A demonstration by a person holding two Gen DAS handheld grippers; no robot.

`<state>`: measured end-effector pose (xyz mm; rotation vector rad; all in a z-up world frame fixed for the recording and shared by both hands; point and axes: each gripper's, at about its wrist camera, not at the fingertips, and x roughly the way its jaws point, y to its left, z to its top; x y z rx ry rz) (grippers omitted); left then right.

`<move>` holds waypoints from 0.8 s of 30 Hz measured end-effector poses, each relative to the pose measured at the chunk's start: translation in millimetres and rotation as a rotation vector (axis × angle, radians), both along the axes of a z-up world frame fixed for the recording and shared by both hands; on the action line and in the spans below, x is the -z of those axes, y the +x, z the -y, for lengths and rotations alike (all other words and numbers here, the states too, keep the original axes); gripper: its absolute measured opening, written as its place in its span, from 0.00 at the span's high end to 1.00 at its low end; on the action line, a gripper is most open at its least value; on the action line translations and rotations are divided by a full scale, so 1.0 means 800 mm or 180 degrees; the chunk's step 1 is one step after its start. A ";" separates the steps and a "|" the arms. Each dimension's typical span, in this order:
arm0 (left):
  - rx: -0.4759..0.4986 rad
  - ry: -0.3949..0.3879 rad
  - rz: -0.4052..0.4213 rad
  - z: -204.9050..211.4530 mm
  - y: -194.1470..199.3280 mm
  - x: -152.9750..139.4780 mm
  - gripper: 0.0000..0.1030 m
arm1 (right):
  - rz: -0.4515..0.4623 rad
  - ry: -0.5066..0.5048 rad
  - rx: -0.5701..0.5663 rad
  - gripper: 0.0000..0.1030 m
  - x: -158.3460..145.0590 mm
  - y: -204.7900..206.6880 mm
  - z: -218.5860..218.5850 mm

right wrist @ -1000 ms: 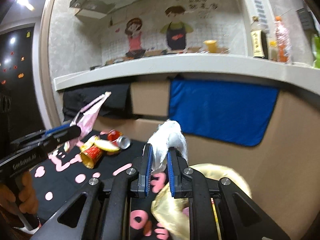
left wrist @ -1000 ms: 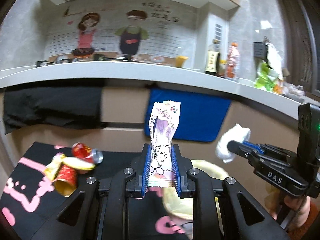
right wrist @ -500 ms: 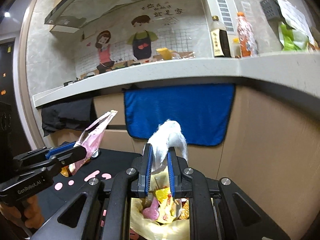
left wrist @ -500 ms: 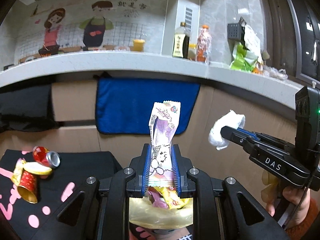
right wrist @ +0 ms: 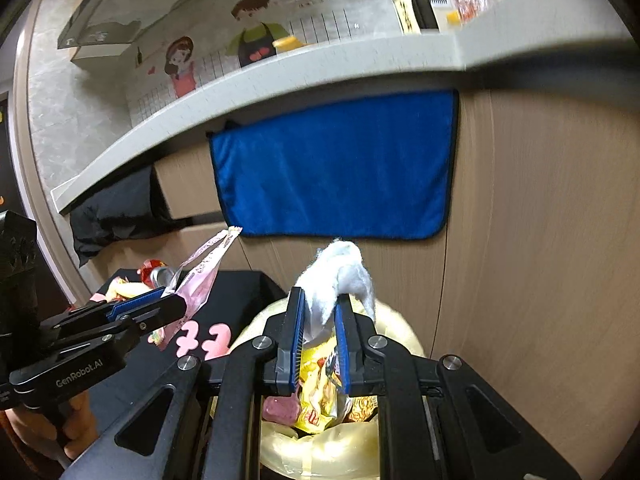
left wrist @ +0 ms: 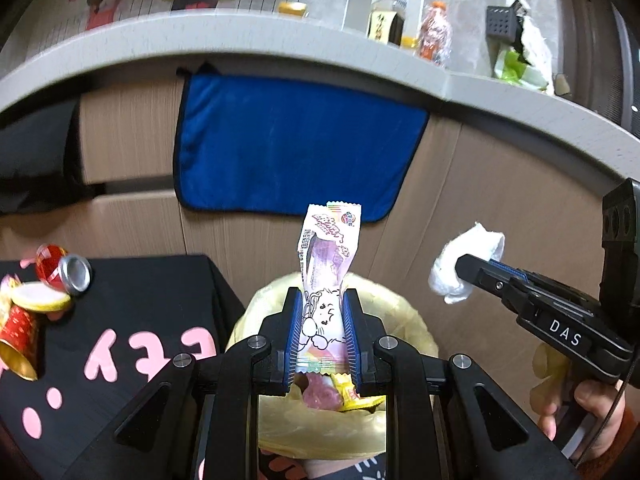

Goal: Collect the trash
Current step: 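Carry the tissue and candy wrapper over the yellow trash bag, then open both tools to drop the tissue and wrapper into the trash bag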

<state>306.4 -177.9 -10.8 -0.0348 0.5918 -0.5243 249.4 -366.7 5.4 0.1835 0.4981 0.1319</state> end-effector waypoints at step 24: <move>0.0081 -0.0233 -0.0781 -0.061 0.061 0.071 0.62 | -0.0897 0.0100 -0.0077 0.87 0.120 0.101 -0.017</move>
